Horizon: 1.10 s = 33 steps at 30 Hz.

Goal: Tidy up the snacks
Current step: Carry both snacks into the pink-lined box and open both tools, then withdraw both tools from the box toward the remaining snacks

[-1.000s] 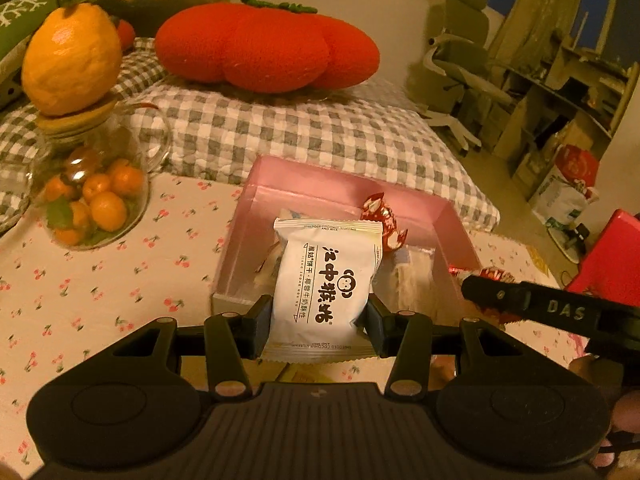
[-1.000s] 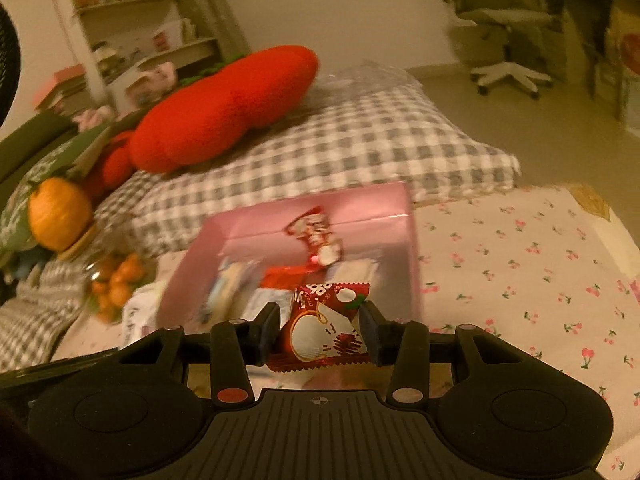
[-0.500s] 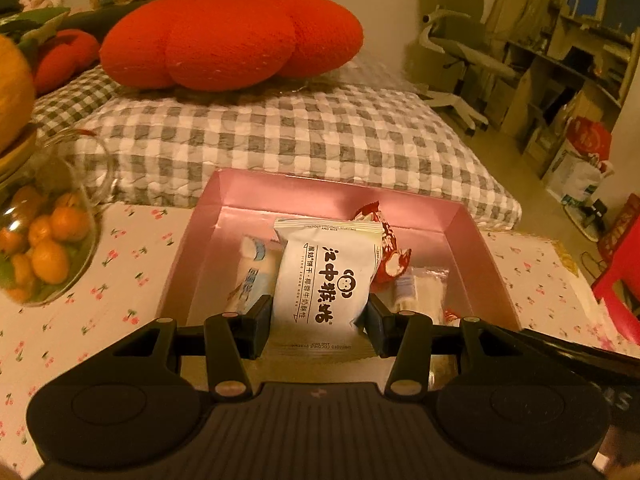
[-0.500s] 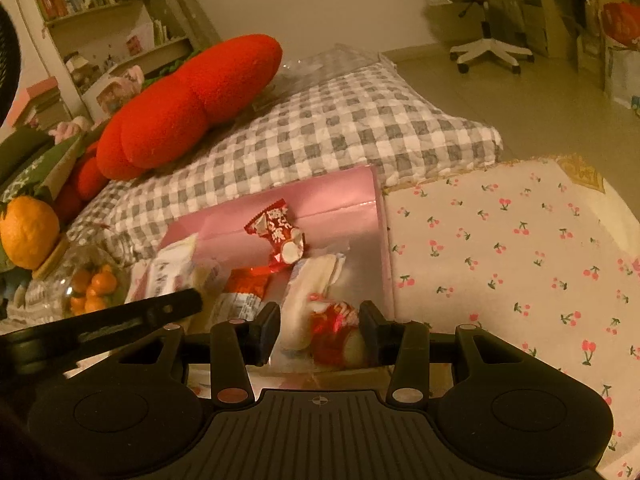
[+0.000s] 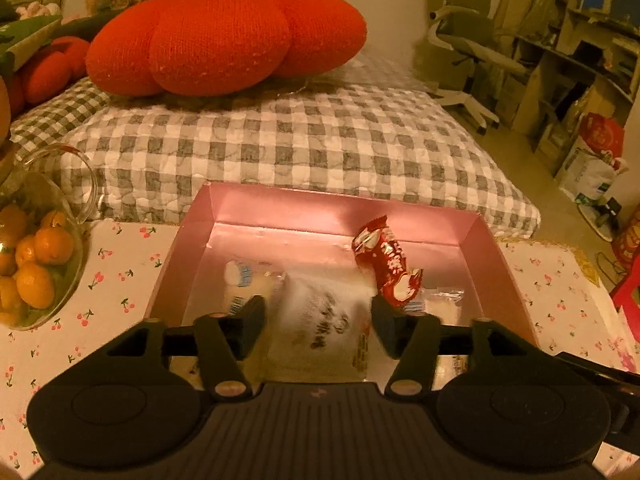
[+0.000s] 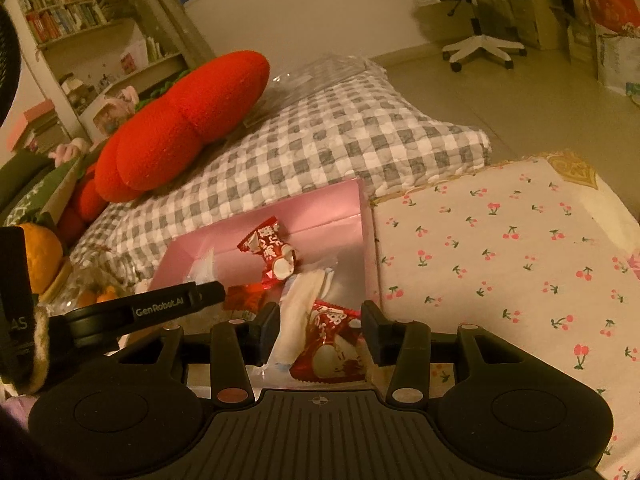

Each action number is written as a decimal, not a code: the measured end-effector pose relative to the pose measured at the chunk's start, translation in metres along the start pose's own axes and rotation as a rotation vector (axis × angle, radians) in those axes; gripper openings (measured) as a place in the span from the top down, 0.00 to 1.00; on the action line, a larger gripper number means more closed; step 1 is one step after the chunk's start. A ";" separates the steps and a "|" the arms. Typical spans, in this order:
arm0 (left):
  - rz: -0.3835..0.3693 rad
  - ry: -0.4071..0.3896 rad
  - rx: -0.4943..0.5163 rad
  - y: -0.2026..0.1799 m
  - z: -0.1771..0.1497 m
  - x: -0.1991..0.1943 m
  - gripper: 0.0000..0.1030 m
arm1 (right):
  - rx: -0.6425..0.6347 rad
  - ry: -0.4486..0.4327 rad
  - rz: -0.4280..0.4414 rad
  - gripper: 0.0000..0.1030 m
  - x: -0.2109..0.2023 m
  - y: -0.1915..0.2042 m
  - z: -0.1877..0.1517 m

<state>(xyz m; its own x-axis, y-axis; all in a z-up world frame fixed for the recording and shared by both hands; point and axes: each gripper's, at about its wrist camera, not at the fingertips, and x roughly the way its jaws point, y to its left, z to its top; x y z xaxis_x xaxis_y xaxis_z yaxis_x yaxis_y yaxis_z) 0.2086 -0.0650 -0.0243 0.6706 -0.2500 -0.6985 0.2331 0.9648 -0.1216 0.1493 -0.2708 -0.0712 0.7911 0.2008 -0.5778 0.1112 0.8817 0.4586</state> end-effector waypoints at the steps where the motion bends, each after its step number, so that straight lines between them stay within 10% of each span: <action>1: -0.003 -0.008 0.005 -0.001 -0.001 -0.002 0.37 | 0.003 0.000 -0.002 0.51 0.000 0.000 0.000; 33: 0.016 0.002 -0.060 0.048 -0.039 -0.076 0.08 | -0.130 0.032 0.028 0.17 -0.048 0.017 -0.009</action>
<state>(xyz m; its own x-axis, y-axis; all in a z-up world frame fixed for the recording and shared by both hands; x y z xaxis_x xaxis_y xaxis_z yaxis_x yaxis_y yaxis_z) 0.1414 0.0038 -0.0046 0.6726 -0.2345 -0.7019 0.1795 0.9718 -0.1528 0.1075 -0.2612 -0.0417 0.7732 0.2377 -0.5879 0.0090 0.9229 0.3850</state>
